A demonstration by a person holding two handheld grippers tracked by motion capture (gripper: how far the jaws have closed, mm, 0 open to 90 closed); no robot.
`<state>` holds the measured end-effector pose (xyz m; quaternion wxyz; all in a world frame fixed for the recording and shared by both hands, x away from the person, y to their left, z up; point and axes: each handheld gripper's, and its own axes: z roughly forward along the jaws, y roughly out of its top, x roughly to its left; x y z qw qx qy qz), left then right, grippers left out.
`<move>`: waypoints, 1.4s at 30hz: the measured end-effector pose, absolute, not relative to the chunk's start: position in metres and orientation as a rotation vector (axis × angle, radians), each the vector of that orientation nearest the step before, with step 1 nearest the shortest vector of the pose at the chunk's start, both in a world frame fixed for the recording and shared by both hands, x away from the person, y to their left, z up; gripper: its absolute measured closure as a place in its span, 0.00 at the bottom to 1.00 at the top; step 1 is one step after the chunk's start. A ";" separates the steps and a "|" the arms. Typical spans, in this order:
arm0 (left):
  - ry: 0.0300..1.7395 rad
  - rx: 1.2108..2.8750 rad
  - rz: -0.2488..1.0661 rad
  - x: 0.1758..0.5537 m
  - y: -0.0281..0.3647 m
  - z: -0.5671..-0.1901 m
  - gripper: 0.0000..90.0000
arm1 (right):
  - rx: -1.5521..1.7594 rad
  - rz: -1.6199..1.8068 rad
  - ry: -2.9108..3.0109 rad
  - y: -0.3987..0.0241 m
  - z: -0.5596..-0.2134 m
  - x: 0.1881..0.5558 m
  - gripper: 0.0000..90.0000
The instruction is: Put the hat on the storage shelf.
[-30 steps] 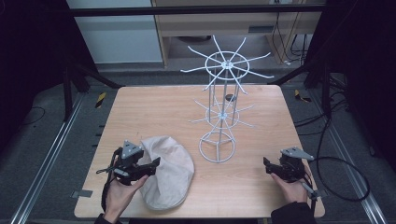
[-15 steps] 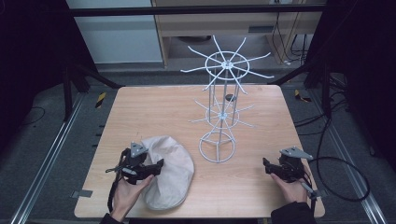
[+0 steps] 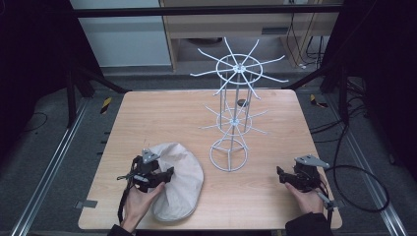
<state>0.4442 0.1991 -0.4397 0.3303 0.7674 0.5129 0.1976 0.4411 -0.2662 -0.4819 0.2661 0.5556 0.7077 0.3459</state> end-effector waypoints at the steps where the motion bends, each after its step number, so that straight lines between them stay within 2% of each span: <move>1: 1.347 2.007 0.512 0.445 0.198 -0.441 0.54 | 1.501 0.935 1.910 -0.266 -0.482 0.441 0.27; 9: 1.391 2.011 0.493 0.449 0.201 -0.444 0.85 | 1.501 0.938 1.915 -0.266 -0.482 0.441 0.28; 13: 1.395 1.987 0.495 0.449 0.205 -0.443 0.96 | 1.499 0.932 1.917 -0.266 -0.483 0.442 0.28; 24: 1.361 1.944 0.496 0.442 0.214 -0.433 0.98 | 1.494 0.929 1.924 -0.266 -0.483 0.442 0.28; 42: 1.161 1.866 0.545 0.414 0.222 -0.395 0.98 | 1.491 0.941 1.916 -0.268 -0.483 0.442 0.28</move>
